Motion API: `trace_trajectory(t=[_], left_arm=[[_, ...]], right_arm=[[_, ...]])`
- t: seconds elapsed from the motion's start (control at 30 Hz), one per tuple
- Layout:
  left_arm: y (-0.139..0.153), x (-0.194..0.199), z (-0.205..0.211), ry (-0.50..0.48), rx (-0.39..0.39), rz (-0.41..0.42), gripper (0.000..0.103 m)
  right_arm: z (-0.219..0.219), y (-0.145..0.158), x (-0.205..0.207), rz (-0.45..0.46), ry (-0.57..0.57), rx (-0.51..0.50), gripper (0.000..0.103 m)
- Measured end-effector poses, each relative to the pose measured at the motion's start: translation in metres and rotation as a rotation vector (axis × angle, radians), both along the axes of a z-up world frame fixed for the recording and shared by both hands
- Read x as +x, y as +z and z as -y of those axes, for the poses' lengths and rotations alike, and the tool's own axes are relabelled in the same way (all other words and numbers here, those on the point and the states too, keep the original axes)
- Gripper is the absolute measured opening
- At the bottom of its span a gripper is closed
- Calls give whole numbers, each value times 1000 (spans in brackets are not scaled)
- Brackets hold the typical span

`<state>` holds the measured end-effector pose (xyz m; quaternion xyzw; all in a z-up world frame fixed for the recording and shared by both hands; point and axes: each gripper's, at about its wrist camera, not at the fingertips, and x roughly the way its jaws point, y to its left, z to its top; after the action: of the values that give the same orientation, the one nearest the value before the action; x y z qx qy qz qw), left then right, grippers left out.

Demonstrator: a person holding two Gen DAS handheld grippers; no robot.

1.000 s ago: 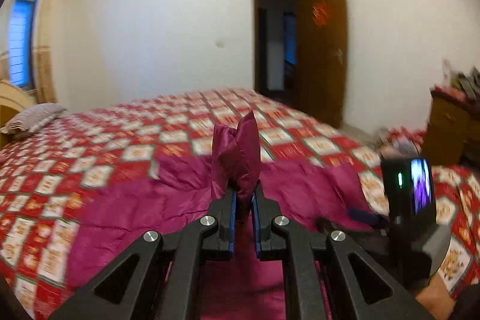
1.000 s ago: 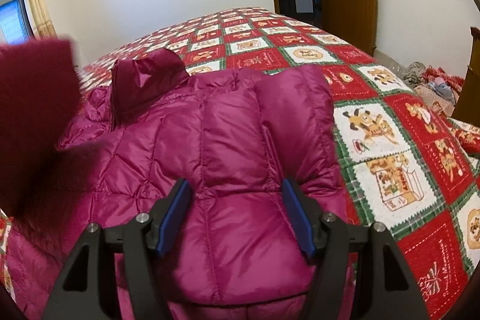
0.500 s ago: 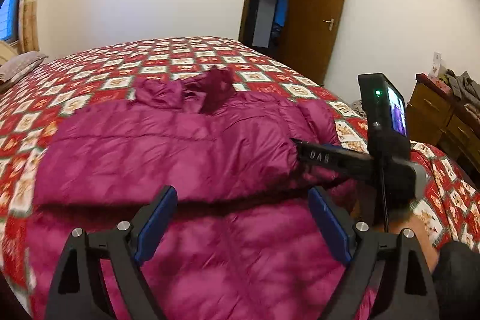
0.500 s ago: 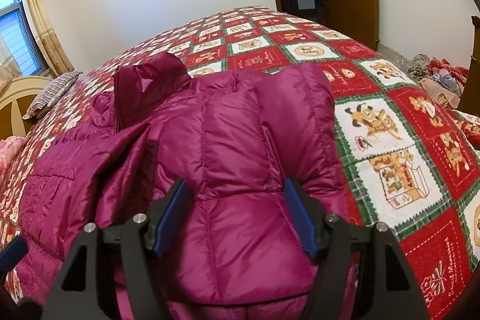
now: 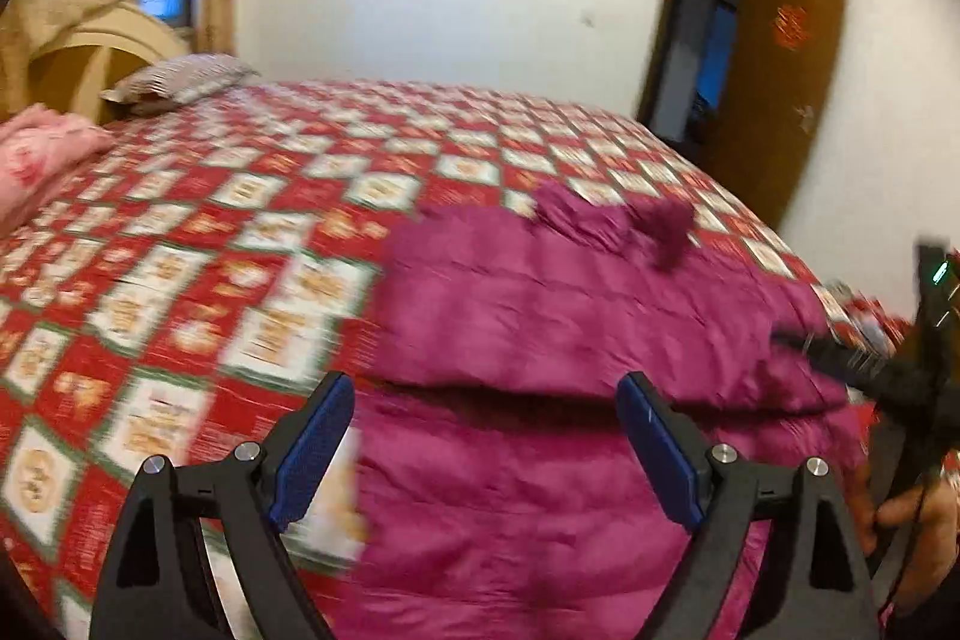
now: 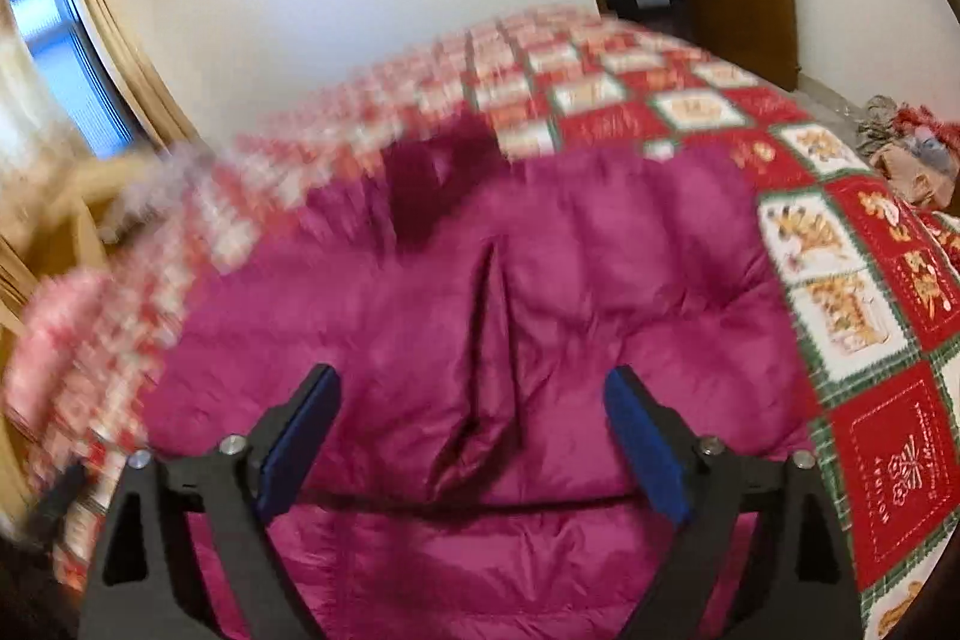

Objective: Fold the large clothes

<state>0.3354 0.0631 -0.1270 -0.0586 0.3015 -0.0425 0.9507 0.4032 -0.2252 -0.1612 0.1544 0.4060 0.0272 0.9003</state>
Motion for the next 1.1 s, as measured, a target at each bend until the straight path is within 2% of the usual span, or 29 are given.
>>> trace_trajectory(t=[0.03, 0.1, 0.13, 0.3, 0.37, 0.47, 0.5, 0.53, 0.6, 0.67, 0.73, 0.77, 0.83, 0.9, 1.0, 1.1], left_arm=[[4, -3, -12, 33, 0, 16, 89], [7, -6, -30, 87, 6, 30, 89], [8, -6, -39, 114, 10, 33, 89], [6, -4, -81, 246, -2, 9, 89], [7, -5, -87, 269, -14, 18, 89], [8, 4, -83, 278, -17, 16, 89], [10, 9, -79, 266, -19, 12, 89], [13, 16, -72, 246, -17, 6, 89], [20, 30, -52, 194, 14, -1, 89], [27, 39, -37, 160, 46, 3, 89], [36, 52, -19, 116, 75, 25, 89], [39, 58, -12, 103, 90, 37, 89], [41, 76, 6, 85, 135, 55, 89], [36, 94, 22, 91, 176, 46, 89], [20, 124, 41, 73, 172, -10, 89], [-1, 146, 51, 94, 191, -53, 89]], right_arm=[[-5, -8, 3, -33, 29, 9, 35], [-10, -10, 5, -50, 63, 12, 27], [-10, -5, 1, -19, 63, -13, 22], [-3, 17, -10, 59, 72, -118, 21], [1, 13, -9, 54, 67, -167, 21], [3, -6, -1, 8, 87, -151, 25], [4, -11, 0, 1, 87, -157, 31], [3, -15, 0, -4, 91, -163, 44], [2, -17, -1, -13, 99, -153, 58], [11, 0, -10, 30, 33, -143, 59], [16, 26, -23, 112, -87, -236, 60], [15, 36, -27, 150, -108, -263, 59], [8, 52, -24, 200, -58, -260, 58], [-7, 53, -7, 181, 30, -243, 54], [-27, 35, 20, 126, 102, -241, 38], [-28, 8, 40, 48, 118, -226, 35]])
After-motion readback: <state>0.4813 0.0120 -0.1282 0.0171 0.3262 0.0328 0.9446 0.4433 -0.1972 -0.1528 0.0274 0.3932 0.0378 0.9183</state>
